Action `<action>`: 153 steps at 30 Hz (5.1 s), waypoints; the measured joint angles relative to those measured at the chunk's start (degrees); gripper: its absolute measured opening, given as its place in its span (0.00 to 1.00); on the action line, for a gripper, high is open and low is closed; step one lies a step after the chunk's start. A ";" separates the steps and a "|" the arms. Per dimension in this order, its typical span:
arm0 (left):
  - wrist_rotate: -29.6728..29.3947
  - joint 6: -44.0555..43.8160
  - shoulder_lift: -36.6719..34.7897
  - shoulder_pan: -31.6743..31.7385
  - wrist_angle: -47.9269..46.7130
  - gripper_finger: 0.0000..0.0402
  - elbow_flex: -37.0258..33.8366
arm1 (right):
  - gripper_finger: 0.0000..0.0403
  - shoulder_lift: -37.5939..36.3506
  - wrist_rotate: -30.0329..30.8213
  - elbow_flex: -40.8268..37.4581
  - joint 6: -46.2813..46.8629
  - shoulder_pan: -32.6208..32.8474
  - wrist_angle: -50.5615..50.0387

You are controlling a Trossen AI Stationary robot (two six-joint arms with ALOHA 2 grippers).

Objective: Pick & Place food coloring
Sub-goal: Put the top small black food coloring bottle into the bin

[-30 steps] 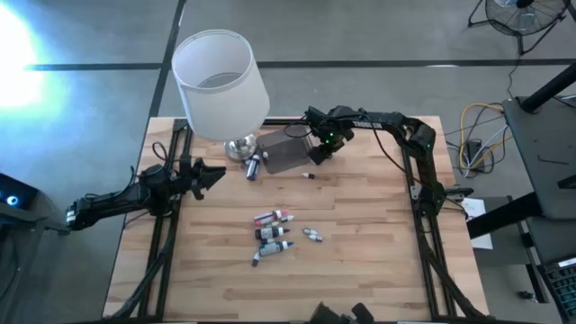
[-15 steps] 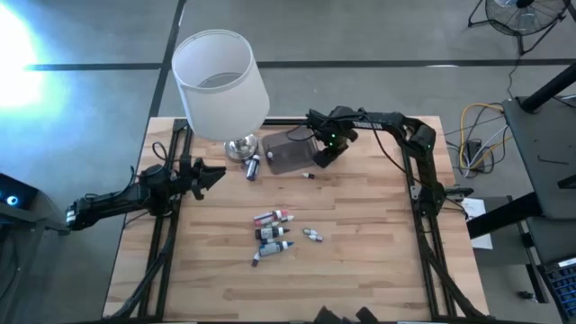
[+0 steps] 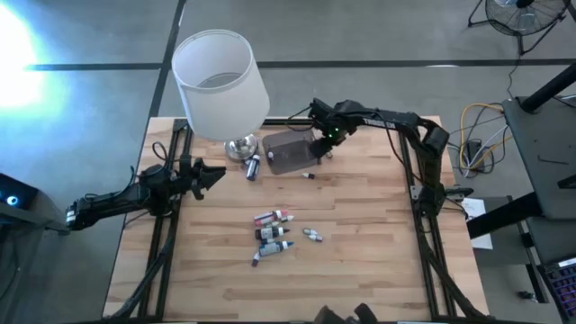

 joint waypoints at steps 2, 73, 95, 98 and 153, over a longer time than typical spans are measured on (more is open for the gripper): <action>0.00 0.00 0.00 0.02 0.00 0.21 0.00 | 0.37 0.67 0.01 0.00 1.22 -0.13 3.29; 0.00 0.00 0.00 0.00 0.02 0.21 0.02 | 0.14 8.35 -1.89 0.42 4.08 -4.66 2.23; -0.01 0.00 0.00 0.02 0.02 0.21 0.01 | 0.16 -0.83 1.13 -1.28 7.67 -5.46 3.61; 0.00 -0.02 0.02 0.00 0.00 0.21 0.02 | 0.16 0.32 0.79 -3.14 9.64 -5.54 3.72; 0.00 0.00 0.01 0.00 0.02 0.21 0.00 | 0.16 4.99 -3.05 -5.27 6.47 -8.96 6.53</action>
